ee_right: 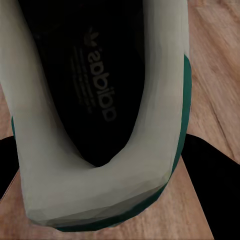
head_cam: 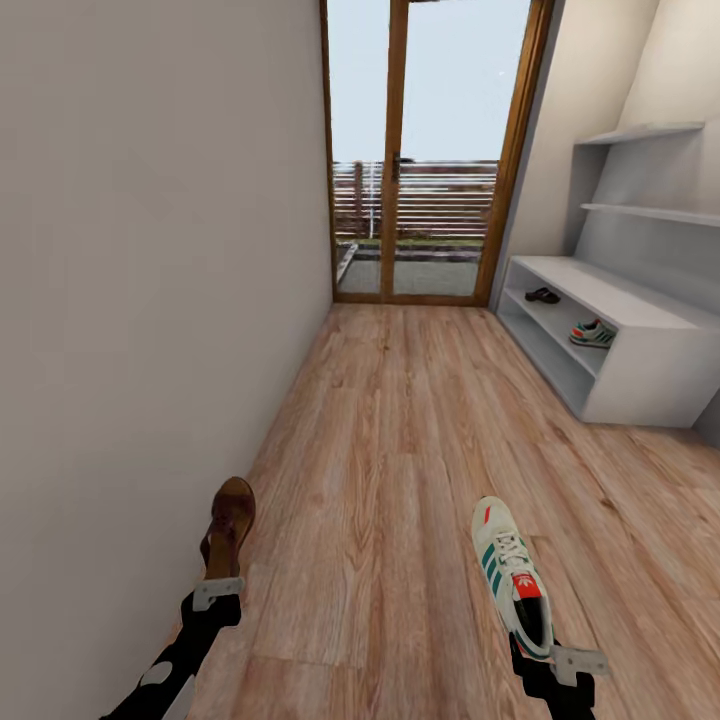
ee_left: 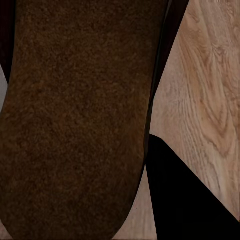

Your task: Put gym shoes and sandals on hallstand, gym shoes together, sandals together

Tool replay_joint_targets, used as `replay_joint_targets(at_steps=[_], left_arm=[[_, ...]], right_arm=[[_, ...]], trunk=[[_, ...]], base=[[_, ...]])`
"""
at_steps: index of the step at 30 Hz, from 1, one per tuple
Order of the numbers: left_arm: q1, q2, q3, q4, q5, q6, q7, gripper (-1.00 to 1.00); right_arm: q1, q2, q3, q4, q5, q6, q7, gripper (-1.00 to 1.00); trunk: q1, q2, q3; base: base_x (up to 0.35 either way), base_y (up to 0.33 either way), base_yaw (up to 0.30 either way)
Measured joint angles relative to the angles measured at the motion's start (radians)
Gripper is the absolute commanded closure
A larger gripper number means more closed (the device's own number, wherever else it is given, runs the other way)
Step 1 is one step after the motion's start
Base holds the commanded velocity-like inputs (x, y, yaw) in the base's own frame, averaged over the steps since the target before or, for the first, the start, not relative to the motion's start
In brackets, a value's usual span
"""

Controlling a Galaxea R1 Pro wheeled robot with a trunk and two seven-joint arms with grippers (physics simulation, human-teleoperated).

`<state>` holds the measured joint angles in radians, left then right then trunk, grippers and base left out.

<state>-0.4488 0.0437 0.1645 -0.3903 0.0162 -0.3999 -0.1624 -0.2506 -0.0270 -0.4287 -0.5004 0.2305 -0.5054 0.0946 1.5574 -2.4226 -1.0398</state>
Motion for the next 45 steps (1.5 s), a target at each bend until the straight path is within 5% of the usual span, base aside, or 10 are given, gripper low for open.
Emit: replay_joint_targets(at_steps=[22,45], left_arm=[[0.010,-0.002,-0.001,-0.009,-0.001,0.000,-0.010,1.00],[0.012,0.000,-0.002,-0.012,-0.001,0.000,-0.010,1.00]], right_arm=[[0.000,-0.001,0.000,0.000,-0.002,0.000,-0.003,1.00],[0.000,0.000,0.000,0.000,0.000,0.000,-0.003,1.00]], trunk=[[0.000,0.000,0.000],[0.000,0.000,0.000]], base=[[0.339,0.000,-0.004],[0.337,-0.037,-0.154]])
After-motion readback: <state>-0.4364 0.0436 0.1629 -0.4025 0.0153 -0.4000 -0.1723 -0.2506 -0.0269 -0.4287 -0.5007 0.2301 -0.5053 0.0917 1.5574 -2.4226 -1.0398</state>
